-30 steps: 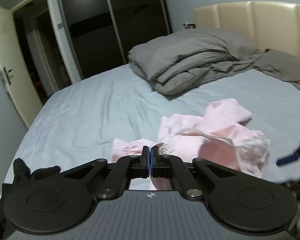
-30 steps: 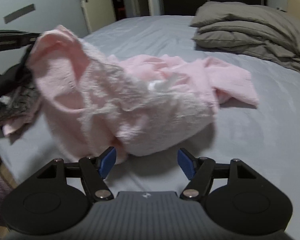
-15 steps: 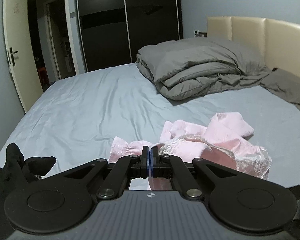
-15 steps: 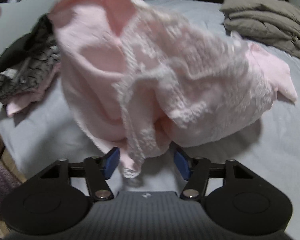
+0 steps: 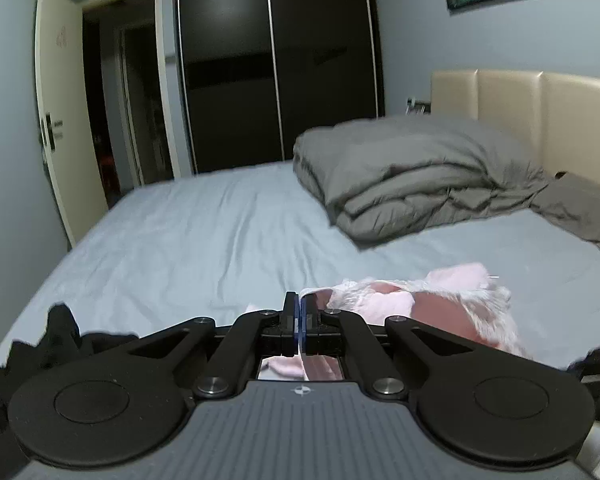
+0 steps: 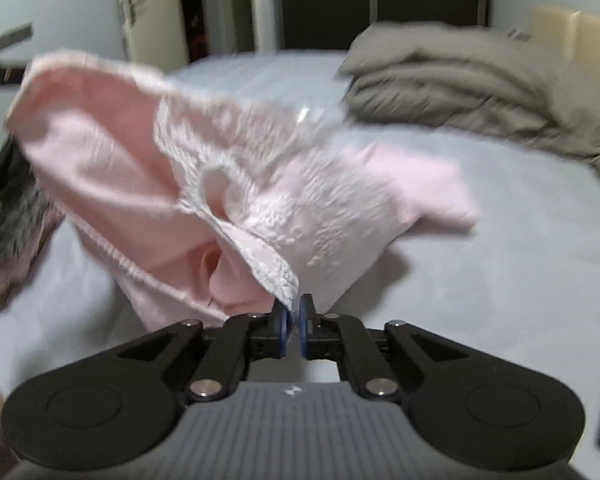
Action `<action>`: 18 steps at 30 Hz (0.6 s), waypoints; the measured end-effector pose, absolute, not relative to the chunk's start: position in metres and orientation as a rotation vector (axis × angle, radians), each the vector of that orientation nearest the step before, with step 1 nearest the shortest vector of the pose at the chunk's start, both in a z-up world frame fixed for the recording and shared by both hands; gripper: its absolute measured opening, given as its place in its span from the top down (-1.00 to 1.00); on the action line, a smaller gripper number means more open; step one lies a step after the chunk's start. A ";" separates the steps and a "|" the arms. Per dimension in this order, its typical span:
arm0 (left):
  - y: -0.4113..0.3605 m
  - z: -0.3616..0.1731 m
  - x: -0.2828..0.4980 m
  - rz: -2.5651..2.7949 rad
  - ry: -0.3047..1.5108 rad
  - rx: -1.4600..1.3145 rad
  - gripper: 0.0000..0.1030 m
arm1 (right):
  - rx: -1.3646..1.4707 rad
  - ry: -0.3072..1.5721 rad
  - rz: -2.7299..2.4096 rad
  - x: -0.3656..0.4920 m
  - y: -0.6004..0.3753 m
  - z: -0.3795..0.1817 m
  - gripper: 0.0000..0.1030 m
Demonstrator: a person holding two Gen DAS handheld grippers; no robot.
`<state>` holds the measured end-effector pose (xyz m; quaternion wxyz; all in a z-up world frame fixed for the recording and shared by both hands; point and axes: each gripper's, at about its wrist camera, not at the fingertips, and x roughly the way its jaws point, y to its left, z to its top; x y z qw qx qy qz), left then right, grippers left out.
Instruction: Fold clothes
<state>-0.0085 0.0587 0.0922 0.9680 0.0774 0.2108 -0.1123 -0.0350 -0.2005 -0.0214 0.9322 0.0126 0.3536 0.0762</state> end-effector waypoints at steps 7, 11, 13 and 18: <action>0.055 0.142 -0.052 -0.230 0.283 0.153 1.00 | 0.061 0.497 0.067 -0.067 -0.232 0.047 0.95; 0.053 0.172 -0.077 -0.232 0.203 0.149 1.00 | 0.061 0.379 0.053 -0.093 -0.240 0.089 0.95; 0.053 0.187 -0.089 -0.233 0.163 0.147 1.00 | 0.070 0.325 0.061 -0.102 -0.243 0.113 0.95; 0.051 0.224 -0.120 -0.235 0.062 0.142 1.00 | 0.067 0.249 0.099 -0.113 -0.246 0.154 0.95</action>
